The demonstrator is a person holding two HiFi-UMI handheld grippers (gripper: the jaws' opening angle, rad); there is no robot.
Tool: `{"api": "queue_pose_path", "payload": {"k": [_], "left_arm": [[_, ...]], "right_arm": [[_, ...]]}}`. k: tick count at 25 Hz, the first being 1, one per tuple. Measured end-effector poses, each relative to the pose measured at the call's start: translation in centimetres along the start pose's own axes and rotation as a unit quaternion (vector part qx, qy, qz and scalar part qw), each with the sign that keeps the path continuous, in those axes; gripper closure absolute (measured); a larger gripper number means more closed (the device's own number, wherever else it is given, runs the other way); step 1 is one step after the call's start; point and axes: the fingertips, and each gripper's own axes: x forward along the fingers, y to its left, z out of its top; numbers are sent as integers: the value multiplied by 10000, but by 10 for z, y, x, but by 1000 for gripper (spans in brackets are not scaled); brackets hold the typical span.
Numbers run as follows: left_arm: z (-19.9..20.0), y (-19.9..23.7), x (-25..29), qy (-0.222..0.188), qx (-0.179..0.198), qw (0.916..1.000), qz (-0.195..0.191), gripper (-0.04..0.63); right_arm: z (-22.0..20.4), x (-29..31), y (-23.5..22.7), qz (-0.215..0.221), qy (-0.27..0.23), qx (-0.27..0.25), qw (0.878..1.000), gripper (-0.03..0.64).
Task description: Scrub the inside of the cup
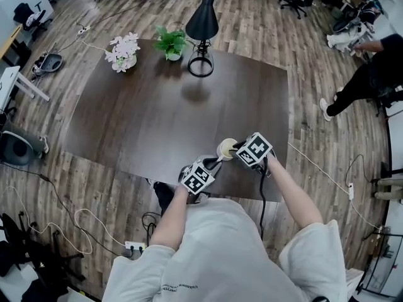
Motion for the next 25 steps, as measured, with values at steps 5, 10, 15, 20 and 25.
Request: {"api": "queue_pose_path", "payload": {"k": [5, 10, 15, 20, 25], "left_arm": [[1, -3, -1, 38, 83, 10000, -29, 551], [-2, -7, 1, 108, 159, 9998, -103, 550], [-1, -19, 2, 147, 223, 9987, -430, 551], [1, -24, 2, 139, 191, 9984, -517, 552], [3, -28, 3, 81, 159, 9982, -565, 552]], "right_arm": [[-6, 4, 6, 331, 172, 255, 9990, 522], [-5, 8, 14, 348, 220, 351, 9985, 525], [-3, 12, 13, 301, 220, 460, 9982, 525], [0, 9, 6, 98, 46, 642, 9979, 525], [2, 6, -6, -157, -63, 675, 9976, 525]]}}
